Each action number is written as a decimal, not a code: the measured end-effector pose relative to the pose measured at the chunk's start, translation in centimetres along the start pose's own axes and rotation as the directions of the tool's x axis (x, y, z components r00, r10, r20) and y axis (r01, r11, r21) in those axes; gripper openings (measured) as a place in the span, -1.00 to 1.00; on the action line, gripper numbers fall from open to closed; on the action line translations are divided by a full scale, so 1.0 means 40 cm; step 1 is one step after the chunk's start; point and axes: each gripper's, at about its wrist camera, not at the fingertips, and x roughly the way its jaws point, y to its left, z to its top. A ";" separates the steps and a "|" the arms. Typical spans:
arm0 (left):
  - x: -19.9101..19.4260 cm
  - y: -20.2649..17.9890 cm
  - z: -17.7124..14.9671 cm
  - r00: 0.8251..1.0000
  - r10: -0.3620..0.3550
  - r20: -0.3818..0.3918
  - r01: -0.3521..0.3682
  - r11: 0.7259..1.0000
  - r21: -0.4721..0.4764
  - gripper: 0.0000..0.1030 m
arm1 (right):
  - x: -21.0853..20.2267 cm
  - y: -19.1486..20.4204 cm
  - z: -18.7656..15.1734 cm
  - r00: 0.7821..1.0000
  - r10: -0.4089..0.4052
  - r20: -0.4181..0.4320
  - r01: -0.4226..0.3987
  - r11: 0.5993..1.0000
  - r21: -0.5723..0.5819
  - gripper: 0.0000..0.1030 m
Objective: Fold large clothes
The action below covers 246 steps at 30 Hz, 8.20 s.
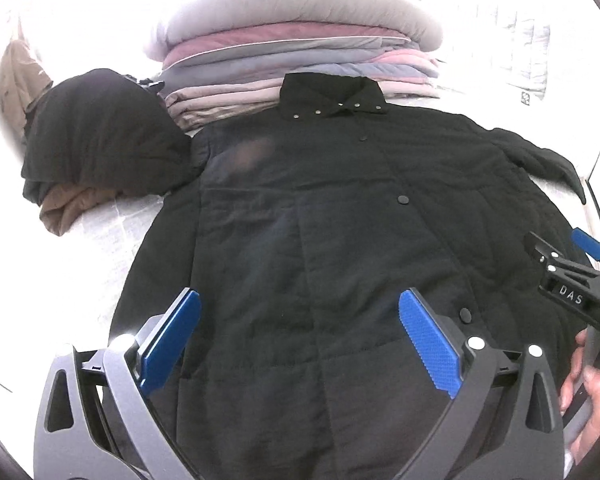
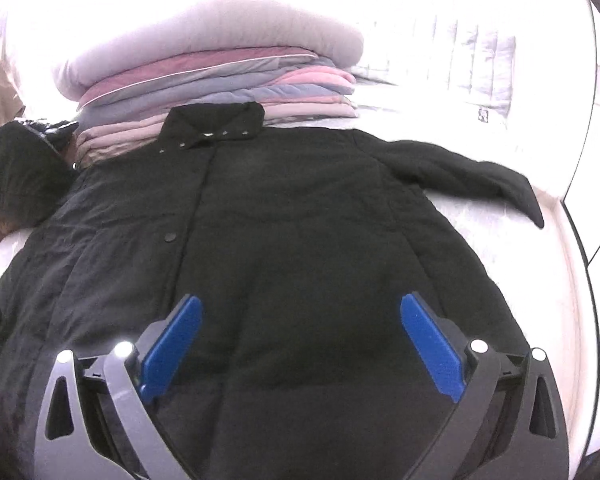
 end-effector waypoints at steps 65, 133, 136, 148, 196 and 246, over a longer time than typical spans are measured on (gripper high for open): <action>0.064 0.020 -0.048 0.998 -0.006 -0.062 -0.001 0.995 -0.103 0.86 | 0.049 0.077 -0.021 0.998 -0.022 -0.055 0.018 0.997 -0.079 0.87; 0.024 0.430 -0.008 0.964 0.123 -0.234 -0.135 0.990 -0.039 0.86 | 0.157 -0.639 -0.081 0.282 0.883 -0.376 -0.663 0.463 0.588 0.88; 0.030 0.512 -0.067 0.947 -0.007 -0.320 -0.050 0.984 -0.170 0.86 | 0.146 -0.639 -0.102 0.247 0.905 -0.346 -0.668 0.417 0.616 0.88; 0.114 0.508 -0.245 0.749 -0.546 -0.376 0.327 0.797 -0.507 0.84 | 0.086 -0.638 -0.202 0.471 0.806 -0.360 -0.515 0.582 0.629 -0.58; -0.237 0.167 0.000 0.992 -0.018 0.129 0.003 0.993 0.114 0.82 | 0.109 -1.075 -0.079 0.738 0.562 0.374 -0.513 0.108 0.851 0.56; 0.165 -0.037 -0.044 0.986 -0.148 -0.079 0.144 0.988 -0.057 0.82 | 0.271 -1.325 0.188 0.852 0.197 0.485 -0.521 0.413 0.747 -0.81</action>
